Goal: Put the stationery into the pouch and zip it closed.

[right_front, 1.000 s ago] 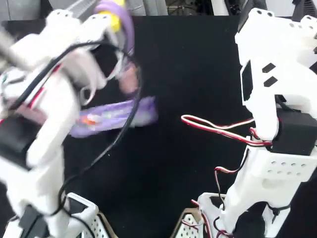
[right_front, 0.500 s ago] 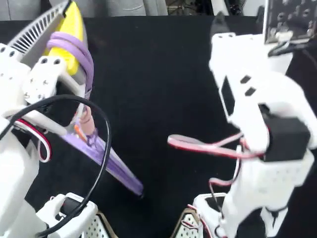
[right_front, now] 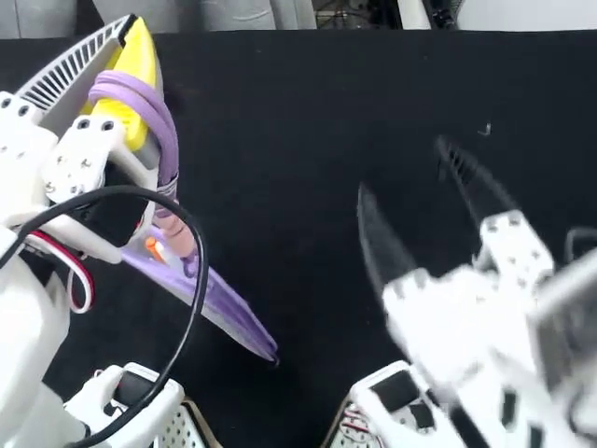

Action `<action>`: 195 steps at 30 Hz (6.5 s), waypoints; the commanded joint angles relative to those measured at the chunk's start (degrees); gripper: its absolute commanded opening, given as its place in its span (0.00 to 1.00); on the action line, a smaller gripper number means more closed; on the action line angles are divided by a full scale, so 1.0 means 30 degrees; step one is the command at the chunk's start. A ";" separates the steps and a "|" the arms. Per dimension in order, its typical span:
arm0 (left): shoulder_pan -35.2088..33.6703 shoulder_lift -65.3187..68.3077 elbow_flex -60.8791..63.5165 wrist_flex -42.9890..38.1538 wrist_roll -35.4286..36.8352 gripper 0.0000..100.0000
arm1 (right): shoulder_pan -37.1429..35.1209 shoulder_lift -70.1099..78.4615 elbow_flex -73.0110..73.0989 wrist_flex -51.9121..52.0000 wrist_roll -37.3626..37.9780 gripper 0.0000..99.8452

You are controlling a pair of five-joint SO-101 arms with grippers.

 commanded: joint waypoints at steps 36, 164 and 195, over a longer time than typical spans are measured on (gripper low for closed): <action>-0.0132 -0.0205 0.3033 -0.3018 0.0000 0.03 | -1.3304 -0.3766 1.4286 -0.4923 -0.1377 0.32; -2.2168 0.3223 2.7766 -3.4930 -0.6037 0.03 | -0.4484 -0.5348 2.0352 -0.6359 0.3985 0.01; -0.3443 0.5861 2.0088 -2.4996 -0.8059 0.03 | 1.0901 -0.5553 1.7890 -0.6769 0.3634 0.01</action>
